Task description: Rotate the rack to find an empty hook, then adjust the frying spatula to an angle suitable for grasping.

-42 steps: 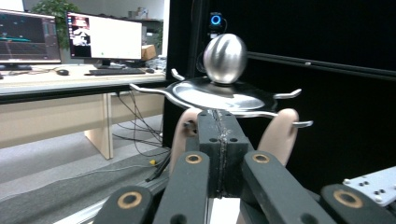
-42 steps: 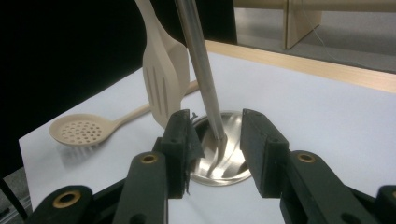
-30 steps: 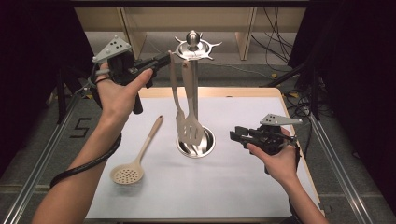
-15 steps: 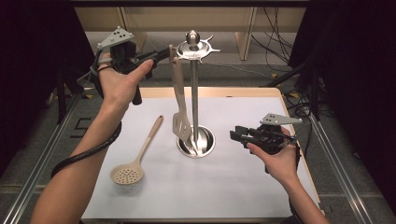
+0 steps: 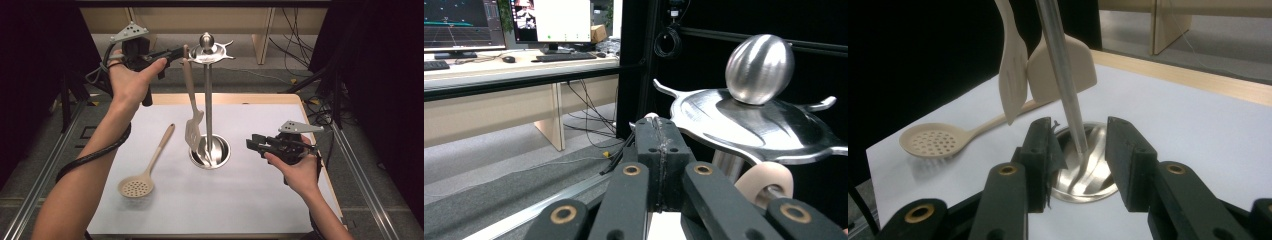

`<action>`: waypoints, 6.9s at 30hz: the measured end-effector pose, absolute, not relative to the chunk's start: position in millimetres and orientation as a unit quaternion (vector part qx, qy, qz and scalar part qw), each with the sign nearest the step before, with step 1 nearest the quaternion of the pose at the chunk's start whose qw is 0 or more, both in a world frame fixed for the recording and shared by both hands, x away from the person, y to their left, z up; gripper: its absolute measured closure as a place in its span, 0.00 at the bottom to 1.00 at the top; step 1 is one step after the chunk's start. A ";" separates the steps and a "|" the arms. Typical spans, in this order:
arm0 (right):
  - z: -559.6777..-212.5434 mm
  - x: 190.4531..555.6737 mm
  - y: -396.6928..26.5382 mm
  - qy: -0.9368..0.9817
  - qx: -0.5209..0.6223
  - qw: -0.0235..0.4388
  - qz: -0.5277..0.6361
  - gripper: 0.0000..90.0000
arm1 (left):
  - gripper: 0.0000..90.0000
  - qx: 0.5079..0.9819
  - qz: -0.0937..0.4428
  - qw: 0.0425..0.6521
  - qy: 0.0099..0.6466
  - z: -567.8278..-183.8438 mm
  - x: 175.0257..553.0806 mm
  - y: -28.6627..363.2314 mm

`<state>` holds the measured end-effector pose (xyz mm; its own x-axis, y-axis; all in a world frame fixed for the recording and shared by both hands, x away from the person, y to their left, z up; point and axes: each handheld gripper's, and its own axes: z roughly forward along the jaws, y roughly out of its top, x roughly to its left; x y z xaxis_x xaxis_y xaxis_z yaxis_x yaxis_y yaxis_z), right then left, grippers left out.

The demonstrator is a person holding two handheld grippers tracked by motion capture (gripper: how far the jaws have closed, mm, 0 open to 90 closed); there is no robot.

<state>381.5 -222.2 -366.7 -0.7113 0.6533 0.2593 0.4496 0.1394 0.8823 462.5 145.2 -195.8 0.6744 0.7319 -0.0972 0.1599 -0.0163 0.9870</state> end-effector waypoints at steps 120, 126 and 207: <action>-366.5 384.9 -232.7 0.759 0.372 0.110 0.523 0.72 | 0.86 0.746 0.134 0.345 0.553 -425.1 435.9 225.9; -367.7 383.3 -228.3 0.754 0.380 0.098 0.528 0.72 | 0.86 0.718 0.149 0.402 0.549 -418.9 419.8 224.8; -323.8 361.9 -142.8 0.758 0.306 0.092 0.568 0.68 | 0.86 0.732 0.211 0.545 0.351 -358.2 329.7 112.2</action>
